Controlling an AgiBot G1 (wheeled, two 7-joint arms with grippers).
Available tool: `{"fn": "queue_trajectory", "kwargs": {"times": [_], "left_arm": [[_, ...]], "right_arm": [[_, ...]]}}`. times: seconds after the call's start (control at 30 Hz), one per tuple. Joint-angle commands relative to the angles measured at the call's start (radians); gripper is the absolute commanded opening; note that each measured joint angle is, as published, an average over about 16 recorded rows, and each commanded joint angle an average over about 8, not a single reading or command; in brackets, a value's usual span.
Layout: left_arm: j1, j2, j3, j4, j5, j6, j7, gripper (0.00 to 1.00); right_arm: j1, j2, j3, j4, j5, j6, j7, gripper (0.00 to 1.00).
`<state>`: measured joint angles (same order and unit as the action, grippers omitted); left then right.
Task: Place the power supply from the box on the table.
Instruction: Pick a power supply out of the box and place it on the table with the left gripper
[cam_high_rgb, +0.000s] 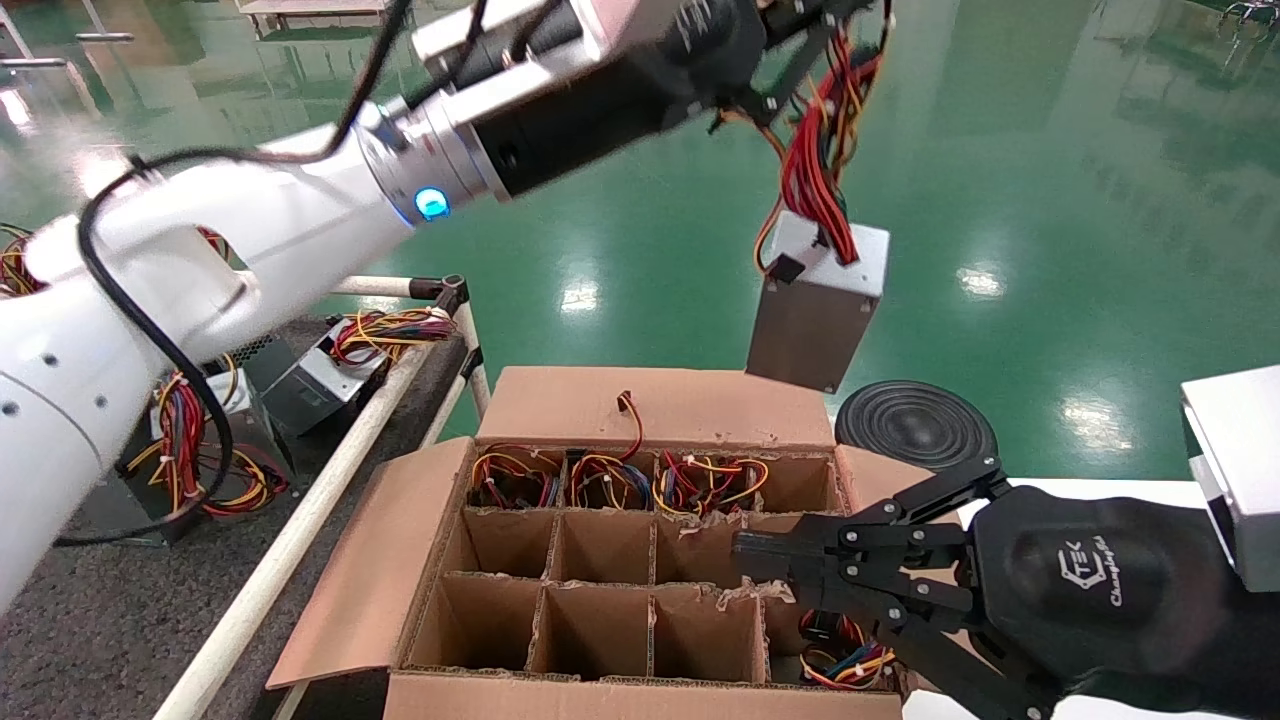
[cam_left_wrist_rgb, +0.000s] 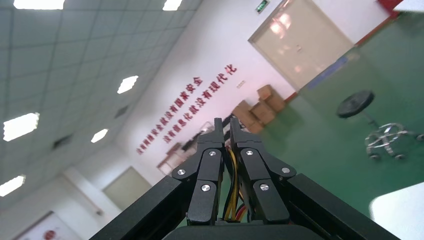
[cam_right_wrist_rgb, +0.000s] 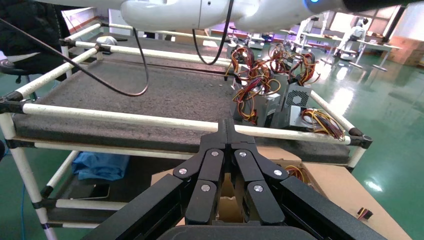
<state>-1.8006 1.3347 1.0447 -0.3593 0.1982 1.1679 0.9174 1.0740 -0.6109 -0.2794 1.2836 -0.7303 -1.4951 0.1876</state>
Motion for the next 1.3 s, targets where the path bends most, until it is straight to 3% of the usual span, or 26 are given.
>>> {"fn": "queue_trajectory", "kwargs": {"times": [0.03, 0.5, 0.87, 1.3], "left_arm": [[-0.016, -0.002, -0.006, 0.013, 0.004, 0.005, 0.014, 0.00], [-0.127, -0.049, -0.012, 0.129, 0.062, -0.079, 0.113, 0.00], [-0.205, -0.130, -0.013, 0.186, 0.108, -0.121, 0.177, 0.00], [-0.295, -0.225, 0.037, 0.250, 0.191, -0.177, 0.179, 0.00]], "right_arm": [[0.000, 0.000, 0.000, 0.000, 0.000, 0.000, 0.000, 0.00], [0.000, 0.000, 0.000, 0.000, 0.000, 0.000, 0.000, 0.00], [0.000, 0.000, 0.000, 0.000, 0.000, 0.000, 0.000, 0.00], [0.000, 0.000, 0.000, 0.000, 0.000, 0.000, 0.000, 0.00]]}}
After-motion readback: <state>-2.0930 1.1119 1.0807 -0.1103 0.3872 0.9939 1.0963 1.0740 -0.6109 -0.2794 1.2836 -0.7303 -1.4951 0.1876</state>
